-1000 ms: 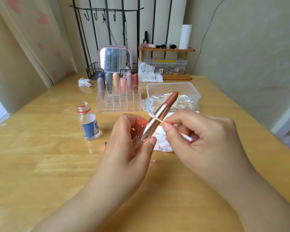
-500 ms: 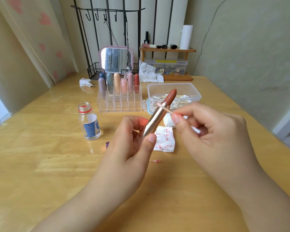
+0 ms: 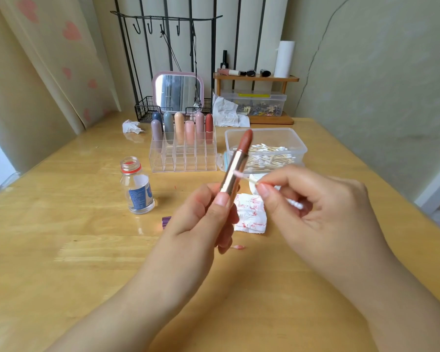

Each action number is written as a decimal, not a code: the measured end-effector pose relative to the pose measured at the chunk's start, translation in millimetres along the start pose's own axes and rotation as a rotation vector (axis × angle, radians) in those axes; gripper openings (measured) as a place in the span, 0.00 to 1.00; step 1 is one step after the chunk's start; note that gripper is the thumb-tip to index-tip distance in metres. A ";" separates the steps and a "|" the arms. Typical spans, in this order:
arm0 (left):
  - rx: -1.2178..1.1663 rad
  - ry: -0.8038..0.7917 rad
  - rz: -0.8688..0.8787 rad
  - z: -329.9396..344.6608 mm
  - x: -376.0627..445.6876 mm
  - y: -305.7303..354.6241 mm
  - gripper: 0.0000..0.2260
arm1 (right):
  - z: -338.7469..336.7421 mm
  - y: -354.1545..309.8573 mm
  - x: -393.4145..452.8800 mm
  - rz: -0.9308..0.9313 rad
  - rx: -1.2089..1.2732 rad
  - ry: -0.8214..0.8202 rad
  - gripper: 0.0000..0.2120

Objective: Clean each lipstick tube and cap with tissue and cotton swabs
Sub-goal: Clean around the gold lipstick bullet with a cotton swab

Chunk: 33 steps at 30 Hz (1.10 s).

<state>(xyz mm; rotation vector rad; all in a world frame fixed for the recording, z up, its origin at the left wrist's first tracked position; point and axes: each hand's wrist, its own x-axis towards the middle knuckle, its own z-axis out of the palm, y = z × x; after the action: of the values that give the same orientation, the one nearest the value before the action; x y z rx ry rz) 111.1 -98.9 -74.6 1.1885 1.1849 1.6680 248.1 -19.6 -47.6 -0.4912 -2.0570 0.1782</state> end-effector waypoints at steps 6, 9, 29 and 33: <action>0.000 0.024 0.016 0.4 0.9 1.9 0.13 | -1.4 1.3 0.1 0.003 -0.008 0.027 0.06; 0.005 0.019 0.018 -0.3 0.8 1.3 0.13 | -2.5 1.2 1.6 0.013 -0.008 0.042 0.06; -0.054 -0.029 -0.014 0.0 -0.4 0.4 0.13 | -3.7 -3.4 1.3 0.008 0.092 -0.064 0.05; -0.055 -0.035 0.008 -0.5 0.0 1.2 0.11 | 2.5 -4.5 -1.5 0.047 0.142 -0.102 0.06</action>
<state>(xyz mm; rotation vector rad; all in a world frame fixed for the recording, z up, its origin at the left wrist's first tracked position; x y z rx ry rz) 110.5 -99.3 -73.5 1.1846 1.1070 1.6683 245.4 -24.1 -48.6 -0.4509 -2.1154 0.3813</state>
